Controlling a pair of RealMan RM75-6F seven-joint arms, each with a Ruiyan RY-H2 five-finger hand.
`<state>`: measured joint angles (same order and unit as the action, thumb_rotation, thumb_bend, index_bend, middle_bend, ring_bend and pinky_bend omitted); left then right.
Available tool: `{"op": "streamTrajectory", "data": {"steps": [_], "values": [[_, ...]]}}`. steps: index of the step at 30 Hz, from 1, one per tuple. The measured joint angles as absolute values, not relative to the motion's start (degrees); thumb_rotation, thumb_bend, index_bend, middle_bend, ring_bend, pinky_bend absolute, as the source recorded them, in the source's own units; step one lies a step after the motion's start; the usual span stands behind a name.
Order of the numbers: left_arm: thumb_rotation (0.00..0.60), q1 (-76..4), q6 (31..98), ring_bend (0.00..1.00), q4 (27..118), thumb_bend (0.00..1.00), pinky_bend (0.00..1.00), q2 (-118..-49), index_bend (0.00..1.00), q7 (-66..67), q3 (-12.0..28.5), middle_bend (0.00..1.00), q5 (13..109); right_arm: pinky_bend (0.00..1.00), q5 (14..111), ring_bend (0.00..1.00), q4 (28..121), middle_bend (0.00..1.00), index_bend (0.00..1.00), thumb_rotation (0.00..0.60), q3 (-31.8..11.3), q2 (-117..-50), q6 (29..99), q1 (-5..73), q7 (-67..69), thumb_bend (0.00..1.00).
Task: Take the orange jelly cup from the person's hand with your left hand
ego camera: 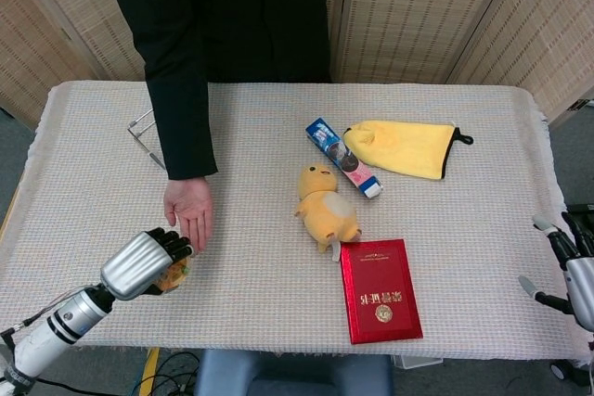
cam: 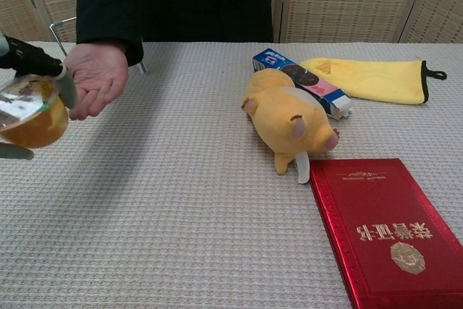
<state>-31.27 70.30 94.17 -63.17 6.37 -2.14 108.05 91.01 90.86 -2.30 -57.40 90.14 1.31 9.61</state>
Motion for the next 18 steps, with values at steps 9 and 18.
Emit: {"op": "streamTrajectory", "data": {"steps": [9,18], "values": [[0.600,-33.6,69.9,0.60,85.9,0.29,0.87,-70.7,0.63,8.5,-3.9,0.62,115.0,0.13,90.6,0.07,91.5,0.22,0.10,0.600,-2.2,-57.2,90.1,1.1,9.0,0.20],[0.600,-35.3,63.5,0.38,81.1,0.25,0.75,-75.1,0.40,12.1,-4.4,0.38,112.0,0.13,90.4,0.07,91.2,0.22,0.10,0.600,-2.3,-57.3,90.0,0.9,9.1,0.20]]}}
